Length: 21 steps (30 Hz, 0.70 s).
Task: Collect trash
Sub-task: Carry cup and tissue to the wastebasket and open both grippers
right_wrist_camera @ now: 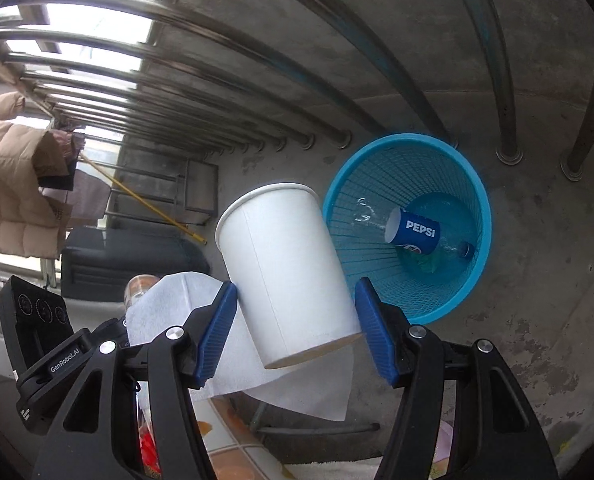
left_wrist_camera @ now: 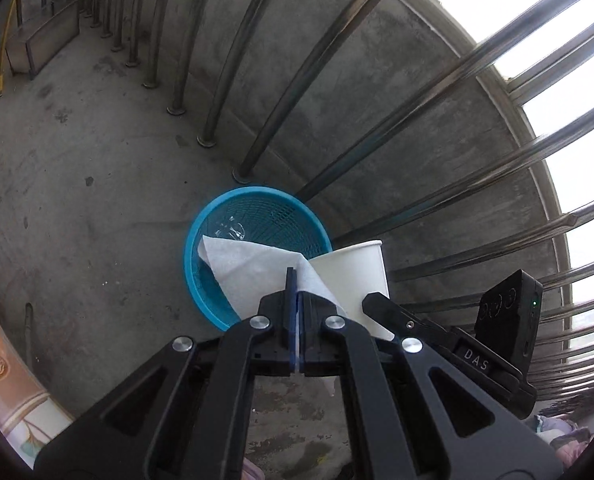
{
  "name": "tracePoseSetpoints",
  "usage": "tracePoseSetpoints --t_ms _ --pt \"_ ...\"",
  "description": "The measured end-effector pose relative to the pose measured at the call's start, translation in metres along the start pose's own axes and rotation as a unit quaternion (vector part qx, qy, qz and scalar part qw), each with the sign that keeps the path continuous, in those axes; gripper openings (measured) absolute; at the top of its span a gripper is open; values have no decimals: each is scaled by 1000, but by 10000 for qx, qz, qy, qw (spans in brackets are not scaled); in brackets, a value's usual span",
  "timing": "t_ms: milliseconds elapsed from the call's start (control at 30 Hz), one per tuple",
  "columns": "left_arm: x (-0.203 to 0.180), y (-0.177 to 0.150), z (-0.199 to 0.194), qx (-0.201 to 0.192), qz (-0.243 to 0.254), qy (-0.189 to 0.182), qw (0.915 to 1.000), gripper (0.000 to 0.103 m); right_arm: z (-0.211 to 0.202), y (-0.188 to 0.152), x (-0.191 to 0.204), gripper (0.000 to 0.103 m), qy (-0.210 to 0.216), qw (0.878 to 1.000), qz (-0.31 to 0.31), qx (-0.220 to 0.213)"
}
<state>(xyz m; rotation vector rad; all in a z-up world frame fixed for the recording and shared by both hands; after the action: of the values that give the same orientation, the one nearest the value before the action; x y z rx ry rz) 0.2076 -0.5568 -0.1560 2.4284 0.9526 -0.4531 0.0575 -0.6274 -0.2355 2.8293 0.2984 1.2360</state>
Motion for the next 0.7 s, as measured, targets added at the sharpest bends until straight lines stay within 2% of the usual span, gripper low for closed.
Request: tracePoseSetpoints --t_ms 100,133,200,233,267,467,700 --pt "2 6 31 224 10 33 9997 0 24 16 -23 61 -187 9997 179 -38" --pt "1 7 42 332 51 47 9994 3 31 19 -32 69 -234 9995 229 -35" --pt "4 6 58 517 124 194 9984 23 43 27 -48 77 -388 9987 325 -30" --pt "5 5 61 528 95 217 9983 35 47 30 -55 77 -488 9981 365 -40" --pt "5 5 62 494 61 199 9986 38 50 32 -62 77 -565 9976 406 -47" --pt "0 5 44 294 112 75 9995 41 41 30 -75 78 -648 9968 399 -228" --pt "-24 1 -25 -391 437 11 9983 43 1 23 -35 79 -674 9956 -243 -606"
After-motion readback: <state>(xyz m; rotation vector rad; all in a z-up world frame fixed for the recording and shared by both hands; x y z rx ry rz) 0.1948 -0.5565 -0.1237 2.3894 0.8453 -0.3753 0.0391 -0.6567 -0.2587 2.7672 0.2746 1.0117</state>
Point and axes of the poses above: each gripper's, at about its wrist camera, not at the fingertips, and z roughly the way its jaws point, x to its left, y to its top, the point moved 7 cm from there along z, roughly the way its jaws point, and after that the axes turned 1 degree about -x, right-handed, at the moved point
